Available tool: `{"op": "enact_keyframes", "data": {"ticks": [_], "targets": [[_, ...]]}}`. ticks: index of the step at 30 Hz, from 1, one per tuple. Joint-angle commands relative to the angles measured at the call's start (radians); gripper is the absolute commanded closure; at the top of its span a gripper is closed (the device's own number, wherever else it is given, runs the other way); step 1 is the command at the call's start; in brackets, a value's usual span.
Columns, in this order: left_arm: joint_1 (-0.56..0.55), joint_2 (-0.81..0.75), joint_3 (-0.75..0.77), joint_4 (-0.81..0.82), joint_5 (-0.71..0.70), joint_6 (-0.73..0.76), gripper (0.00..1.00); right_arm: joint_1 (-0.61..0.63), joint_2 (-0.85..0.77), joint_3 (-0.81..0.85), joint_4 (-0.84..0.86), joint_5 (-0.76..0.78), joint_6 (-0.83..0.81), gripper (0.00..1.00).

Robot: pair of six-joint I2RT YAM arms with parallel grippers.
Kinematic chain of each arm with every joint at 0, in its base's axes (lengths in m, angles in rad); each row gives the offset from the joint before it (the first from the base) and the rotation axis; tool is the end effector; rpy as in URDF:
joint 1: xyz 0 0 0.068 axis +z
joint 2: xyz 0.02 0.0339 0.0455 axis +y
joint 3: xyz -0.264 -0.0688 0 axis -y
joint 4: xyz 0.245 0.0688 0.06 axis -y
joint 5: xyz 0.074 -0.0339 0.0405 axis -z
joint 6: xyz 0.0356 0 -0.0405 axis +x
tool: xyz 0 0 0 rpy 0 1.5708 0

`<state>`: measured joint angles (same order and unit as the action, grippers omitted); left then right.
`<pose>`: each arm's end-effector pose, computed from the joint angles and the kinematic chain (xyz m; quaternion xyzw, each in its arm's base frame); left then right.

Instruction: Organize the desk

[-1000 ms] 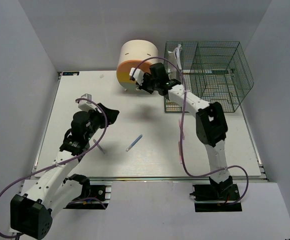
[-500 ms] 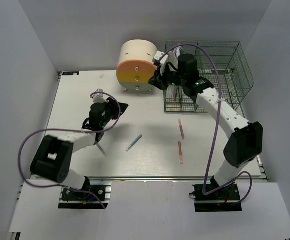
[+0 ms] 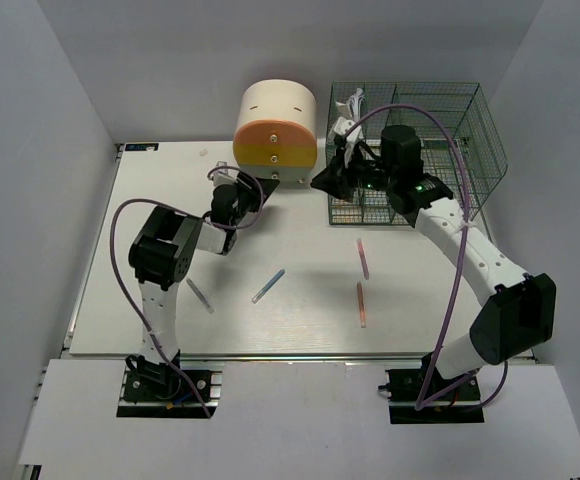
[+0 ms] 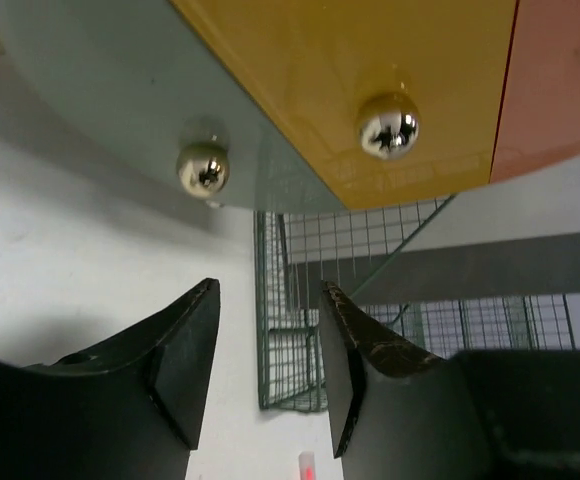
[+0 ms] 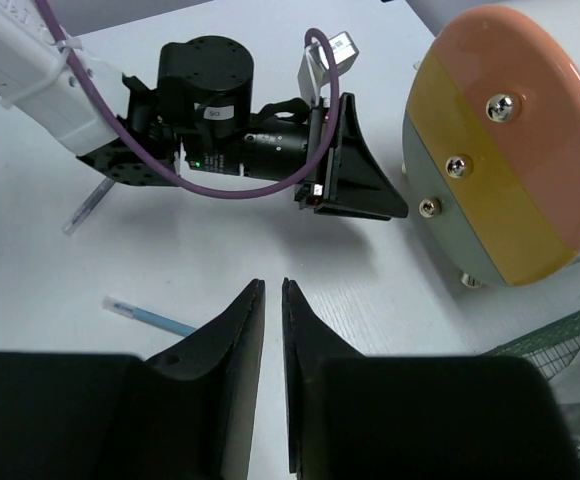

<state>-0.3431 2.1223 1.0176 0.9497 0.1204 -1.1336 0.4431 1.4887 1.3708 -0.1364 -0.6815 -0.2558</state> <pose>0.4036 -0.1487 0.1296 -0.2559 0.7149 -0.4707 0.4493 0.3040 0.1691 0.3818 -0.4474 0.6305 0.3171 0.5493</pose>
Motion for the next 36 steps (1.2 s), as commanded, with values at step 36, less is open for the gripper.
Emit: {"op": "enact_keyframes", "data": {"ticks": [36], "targets": [[-0.005, 0.197, 0.322, -0.147, -0.157, -0.014, 0.45, -0.121, -0.035, -0.019, 0.077, -0.052, 0.078, 0.81]]}}
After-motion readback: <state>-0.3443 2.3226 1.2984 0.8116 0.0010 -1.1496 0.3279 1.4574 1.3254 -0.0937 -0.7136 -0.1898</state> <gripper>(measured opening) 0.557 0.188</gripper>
